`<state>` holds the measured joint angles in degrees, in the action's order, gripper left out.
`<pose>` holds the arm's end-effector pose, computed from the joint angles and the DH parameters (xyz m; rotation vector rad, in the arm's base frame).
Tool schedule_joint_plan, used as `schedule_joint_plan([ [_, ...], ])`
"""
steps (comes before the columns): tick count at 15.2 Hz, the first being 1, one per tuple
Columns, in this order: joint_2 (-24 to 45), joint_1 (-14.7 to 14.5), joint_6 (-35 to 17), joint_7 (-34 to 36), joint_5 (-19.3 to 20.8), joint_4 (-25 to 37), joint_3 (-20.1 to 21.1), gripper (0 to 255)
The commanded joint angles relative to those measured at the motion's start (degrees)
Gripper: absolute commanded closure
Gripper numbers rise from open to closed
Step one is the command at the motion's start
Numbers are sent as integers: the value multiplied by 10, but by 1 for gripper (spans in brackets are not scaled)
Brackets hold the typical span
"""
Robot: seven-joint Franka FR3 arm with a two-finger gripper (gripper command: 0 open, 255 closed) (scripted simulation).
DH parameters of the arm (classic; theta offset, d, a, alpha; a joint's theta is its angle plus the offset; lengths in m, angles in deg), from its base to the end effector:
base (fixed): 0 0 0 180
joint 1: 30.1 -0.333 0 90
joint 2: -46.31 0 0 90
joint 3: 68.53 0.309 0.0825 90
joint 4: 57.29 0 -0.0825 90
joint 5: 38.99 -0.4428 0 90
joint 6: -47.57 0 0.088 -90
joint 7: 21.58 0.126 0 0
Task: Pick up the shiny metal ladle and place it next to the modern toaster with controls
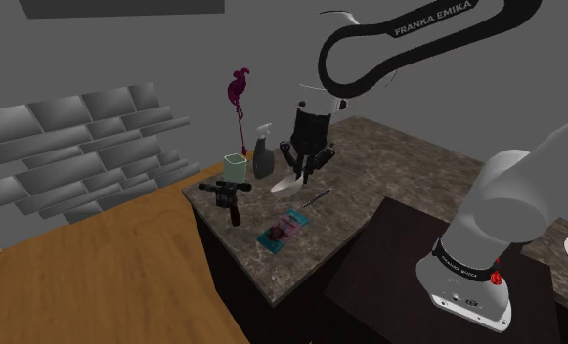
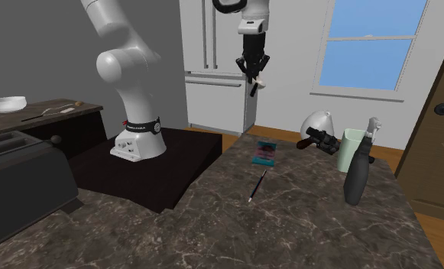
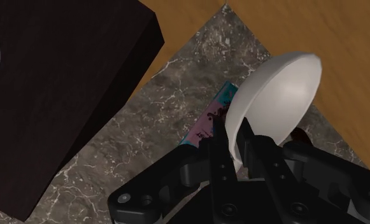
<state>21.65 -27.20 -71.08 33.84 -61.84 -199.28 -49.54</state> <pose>0.4485 0.1508 0.3851 -2.6558 1.2913 0.1634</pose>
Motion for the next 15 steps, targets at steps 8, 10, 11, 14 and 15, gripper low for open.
schedule_joint_plan([
  [8, -75, 22, 58, -61, 20, -36, -61, 255],
  [10, -98, 33, 70, -86, 32, -54, -84, 255],
  [11, -108, 39, 76, -99, 39, -62, -96, 255],
  [14, -136, 59, 95, -138, 63, -81, -133, 255],
  [15, -143, 67, 101, -152, 71, -86, -145, 255],
])
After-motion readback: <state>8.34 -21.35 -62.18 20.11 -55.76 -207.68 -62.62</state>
